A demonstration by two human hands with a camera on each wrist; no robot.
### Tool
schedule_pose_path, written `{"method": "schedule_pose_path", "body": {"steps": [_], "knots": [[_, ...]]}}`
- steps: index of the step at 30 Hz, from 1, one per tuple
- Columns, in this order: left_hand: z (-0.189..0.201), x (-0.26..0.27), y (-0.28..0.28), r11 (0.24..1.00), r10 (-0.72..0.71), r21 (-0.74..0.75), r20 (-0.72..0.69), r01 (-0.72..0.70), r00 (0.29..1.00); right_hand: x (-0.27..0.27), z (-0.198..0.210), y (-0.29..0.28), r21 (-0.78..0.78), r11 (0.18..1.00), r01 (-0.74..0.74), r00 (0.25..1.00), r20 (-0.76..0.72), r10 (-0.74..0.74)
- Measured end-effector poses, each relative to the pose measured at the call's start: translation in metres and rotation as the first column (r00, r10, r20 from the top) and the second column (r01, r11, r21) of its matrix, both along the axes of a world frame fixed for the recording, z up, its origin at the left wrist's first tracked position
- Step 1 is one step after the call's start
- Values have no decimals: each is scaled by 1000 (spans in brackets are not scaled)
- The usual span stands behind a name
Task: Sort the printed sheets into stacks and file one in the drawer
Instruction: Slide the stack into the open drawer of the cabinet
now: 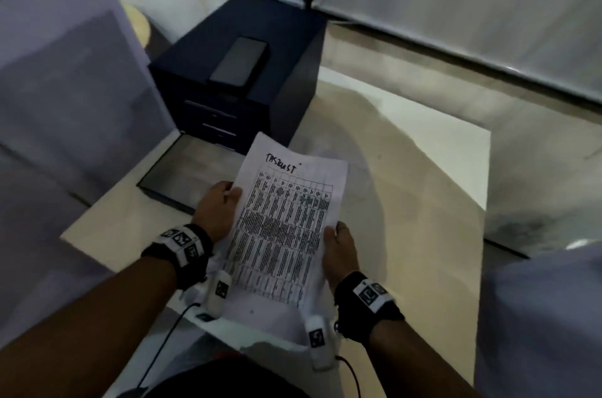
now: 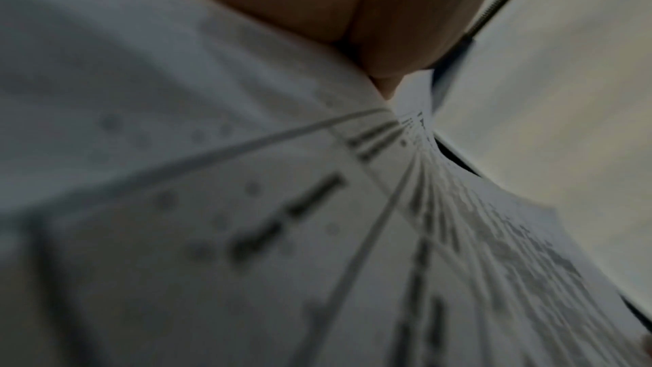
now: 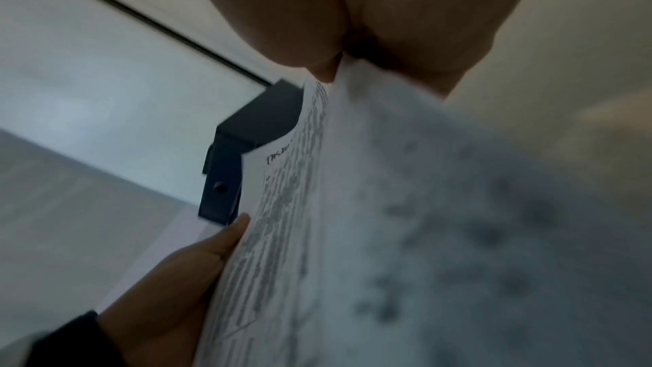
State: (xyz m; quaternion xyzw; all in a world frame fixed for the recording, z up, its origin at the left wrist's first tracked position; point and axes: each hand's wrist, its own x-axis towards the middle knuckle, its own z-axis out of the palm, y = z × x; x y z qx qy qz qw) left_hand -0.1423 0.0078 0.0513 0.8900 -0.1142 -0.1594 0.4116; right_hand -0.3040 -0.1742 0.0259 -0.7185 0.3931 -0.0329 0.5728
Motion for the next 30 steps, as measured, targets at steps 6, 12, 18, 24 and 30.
{"method": "schedule_pose_path", "body": {"steps": [6, 12, 18, 24, 30], "knots": [[17, 23, 80, 987, 113, 113, 2, -112, 994, 49, -5, 64, 145, 979, -145, 989, 0, 147], [1, 87, 135, 966, 106, 244, -78, -84, 991, 111, -11, 109, 298, 946, -131, 976, -129, 176], [-17, 160, 138, 946, 40, 324, -193, 25, 980, 139, -15, 144, 346, 934, 86, 957, -289, 19], [-19, 199, 108, 946, -40, 286, -363, 152, 931, 134, -3, 156, 403, 885, 234, 935, -344, -91], [-14, 225, 82, 948, -93, 251, -375, 197, 923, 164, 1, 157, 247, 947, 204, 915, -393, -94]]}}
